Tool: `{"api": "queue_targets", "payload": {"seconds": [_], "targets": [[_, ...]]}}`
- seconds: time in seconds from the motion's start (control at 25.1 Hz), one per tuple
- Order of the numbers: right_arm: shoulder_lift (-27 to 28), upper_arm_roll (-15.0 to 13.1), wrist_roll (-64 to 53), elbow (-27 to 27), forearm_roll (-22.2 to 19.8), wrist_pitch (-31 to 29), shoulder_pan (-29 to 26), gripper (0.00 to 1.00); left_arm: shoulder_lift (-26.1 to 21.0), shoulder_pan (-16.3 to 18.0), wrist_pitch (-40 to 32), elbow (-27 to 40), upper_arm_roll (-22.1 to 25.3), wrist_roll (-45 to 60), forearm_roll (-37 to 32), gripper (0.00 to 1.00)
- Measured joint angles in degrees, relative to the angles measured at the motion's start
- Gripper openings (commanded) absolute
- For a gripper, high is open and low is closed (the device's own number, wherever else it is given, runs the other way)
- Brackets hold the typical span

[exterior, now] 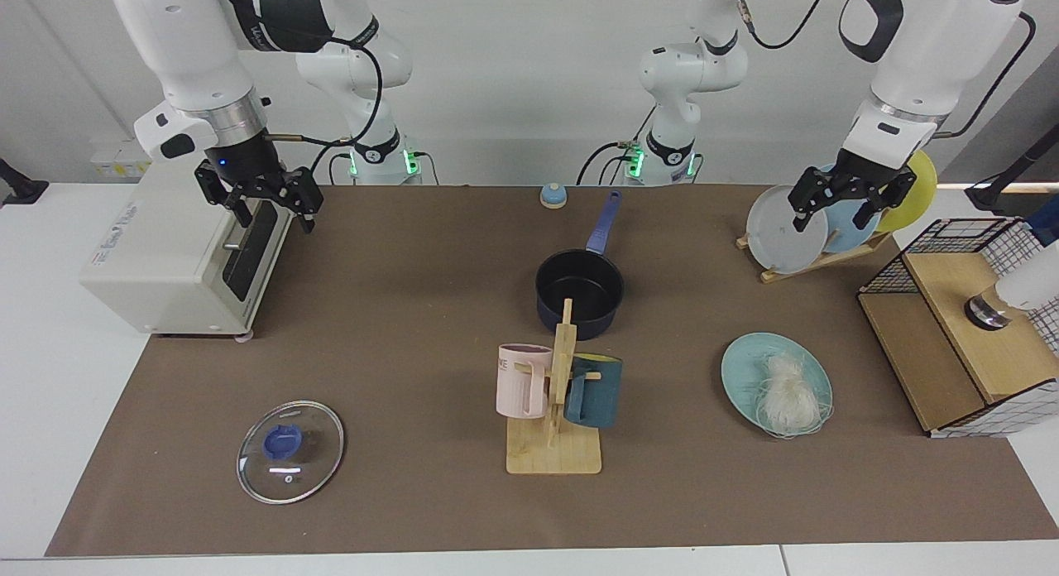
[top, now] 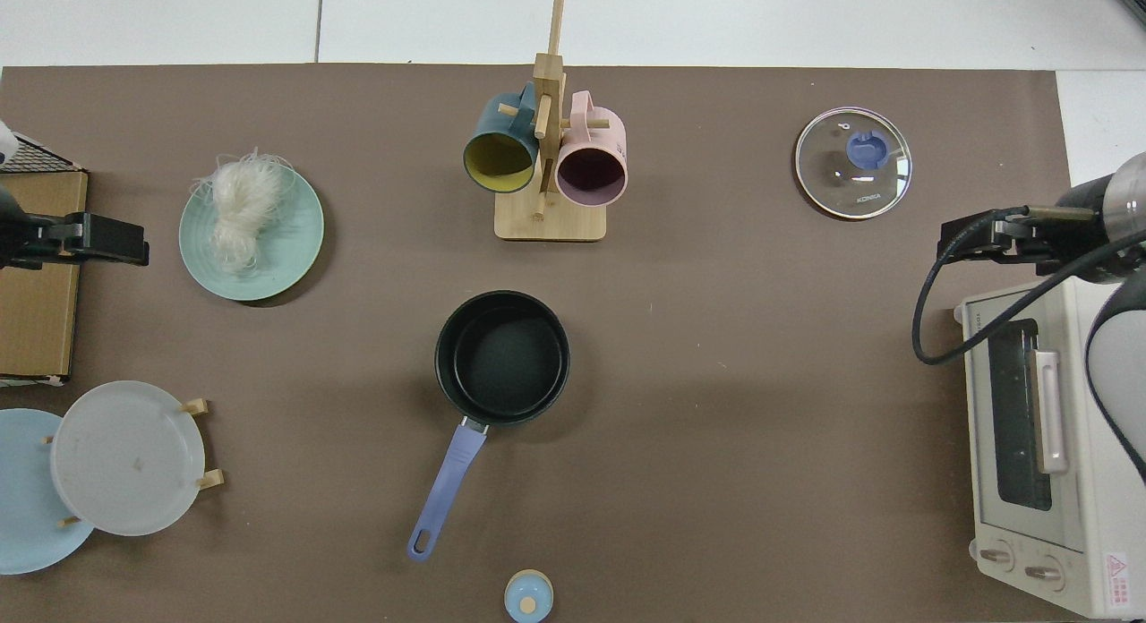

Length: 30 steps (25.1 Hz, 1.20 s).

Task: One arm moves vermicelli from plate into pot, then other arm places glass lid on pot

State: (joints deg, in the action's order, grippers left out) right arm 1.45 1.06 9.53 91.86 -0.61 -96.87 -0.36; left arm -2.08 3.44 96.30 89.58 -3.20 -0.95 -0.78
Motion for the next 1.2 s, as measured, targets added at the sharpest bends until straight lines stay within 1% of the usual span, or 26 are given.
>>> {"api": "queue_targets", "payload": {"seconds": [0.44, 0.6, 0.76, 0.92, 1.2], "targets": [[0.0, 0.0, 0.0, 0.0, 0.0, 0.0, 0.0, 1.0, -0.2, 0.0, 0.0, 0.0, -0.3, 0.1, 0.0, 1.0], [0.0, 0.0, 0.0, 0.0, 0.0, 0.0, 0.0, 1.0, -1.1, 0.0, 0.0, -0.4, -0.3, 0.1, 0.0, 1.0], [0.0, 0.0, 0.0, 0.0, 0.0, 0.0, 0.0, 1.0, -3.8, 0.0, 0.3, -2.4, -0.3, 0.1, 0.0, 1.0], [0.0, 0.0, 0.0, 0.0, 0.0, 0.0, 0.0, 1.0, -8.2, 0.1, 1.2, -5.7, -0.3, 0.1, 0.0, 1.0], [0.0, 0.0, 0.0, 0.0, 0.0, 0.0, 0.0, 1.0, -15.0, 0.9, 8.2, -7.3, -0.2, -0.1, 0.0, 1.0]]}}
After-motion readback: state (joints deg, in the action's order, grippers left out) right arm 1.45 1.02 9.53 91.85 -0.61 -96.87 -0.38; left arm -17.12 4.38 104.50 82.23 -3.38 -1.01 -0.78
